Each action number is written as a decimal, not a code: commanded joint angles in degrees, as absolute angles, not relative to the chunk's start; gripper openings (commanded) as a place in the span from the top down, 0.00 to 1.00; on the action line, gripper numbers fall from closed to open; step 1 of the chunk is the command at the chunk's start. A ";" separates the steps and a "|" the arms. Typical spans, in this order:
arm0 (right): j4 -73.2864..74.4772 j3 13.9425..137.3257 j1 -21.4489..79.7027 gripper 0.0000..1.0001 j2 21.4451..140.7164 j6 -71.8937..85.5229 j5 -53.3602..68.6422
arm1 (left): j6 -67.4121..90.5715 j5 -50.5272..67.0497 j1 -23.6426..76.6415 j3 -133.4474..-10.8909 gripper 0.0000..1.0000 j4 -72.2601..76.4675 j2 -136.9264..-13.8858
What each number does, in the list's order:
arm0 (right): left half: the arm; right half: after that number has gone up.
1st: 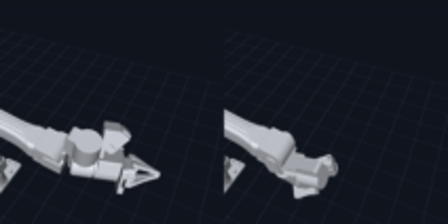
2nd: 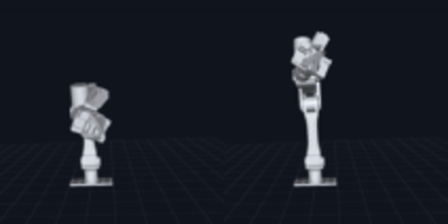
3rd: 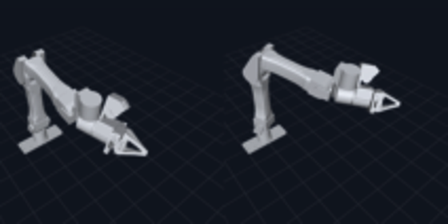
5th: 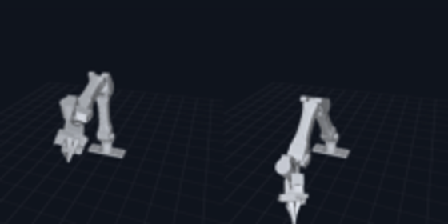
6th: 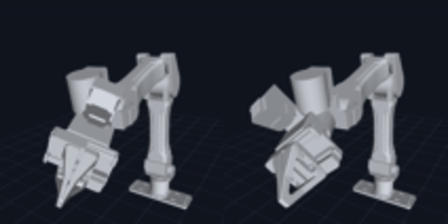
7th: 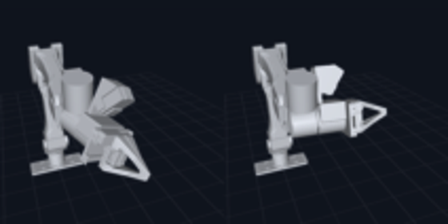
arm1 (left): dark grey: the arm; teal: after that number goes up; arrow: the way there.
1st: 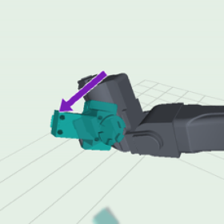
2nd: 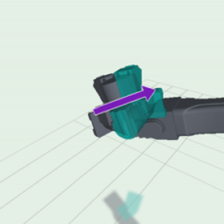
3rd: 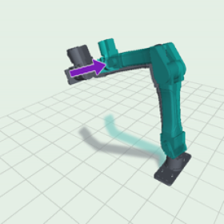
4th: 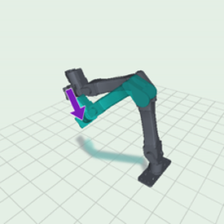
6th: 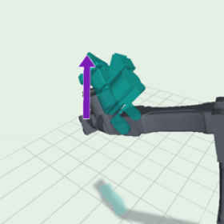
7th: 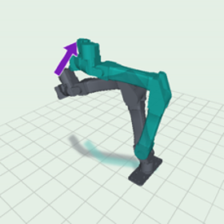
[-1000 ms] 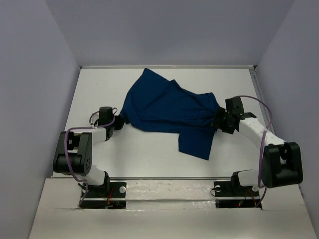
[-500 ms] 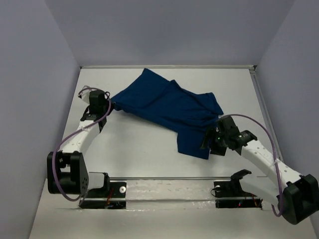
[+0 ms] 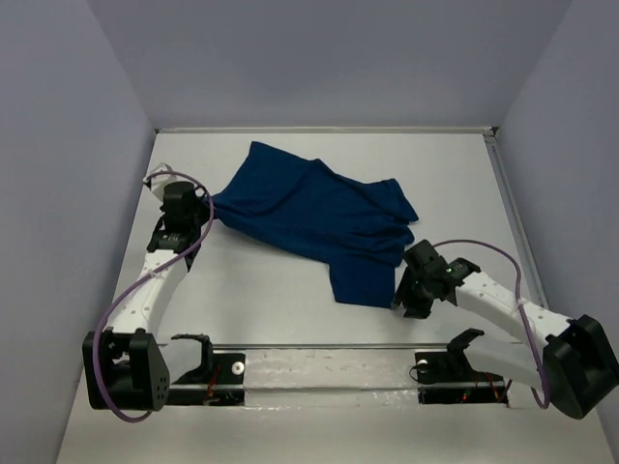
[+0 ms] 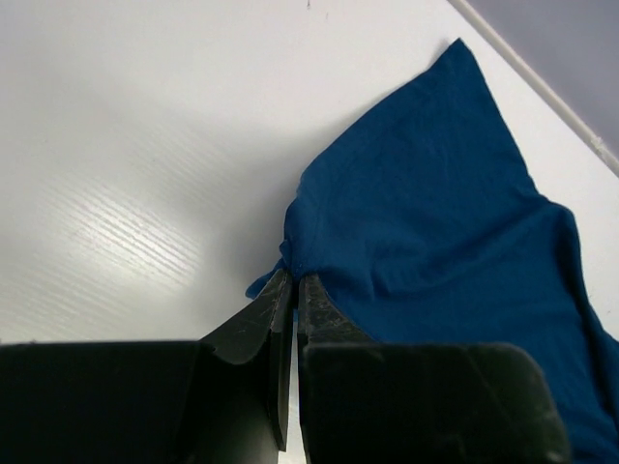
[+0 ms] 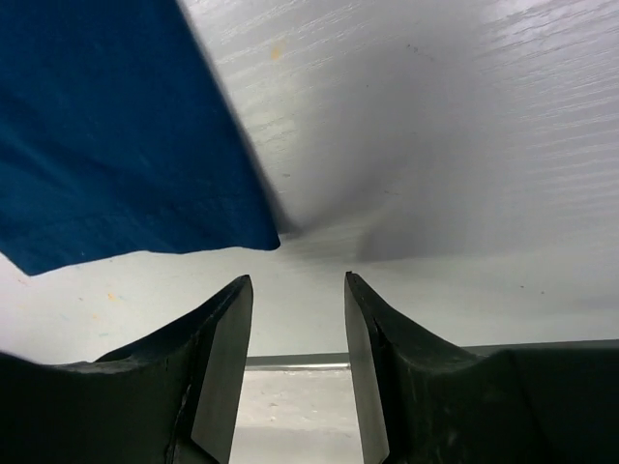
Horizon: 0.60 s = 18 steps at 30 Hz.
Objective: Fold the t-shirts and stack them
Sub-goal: Flatten out the tshirt
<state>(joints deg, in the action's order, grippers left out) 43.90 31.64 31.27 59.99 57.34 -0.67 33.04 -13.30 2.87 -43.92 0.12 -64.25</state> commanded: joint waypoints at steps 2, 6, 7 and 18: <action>39.82 29.80 33.05 0.53 62.05 61.96 -3.07 | 30.50 -13.27 2.55 -41.84 1.00 1.05 -62.40; 37.54 29.27 33.57 0.56 63.63 61.87 -3.95 | 30.41 -12.57 2.55 -40.78 1.00 1.23 -62.14; 37.79 29.62 33.57 0.56 63.98 62.14 -4.39 | 30.67 -12.31 2.55 -40.35 1.00 1.23 -62.14; 35.68 30.50 34.10 0.54 62.51 61.00 -2.46 | 31.38 -11.16 2.55 -38.76 1.00 1.06 -60.56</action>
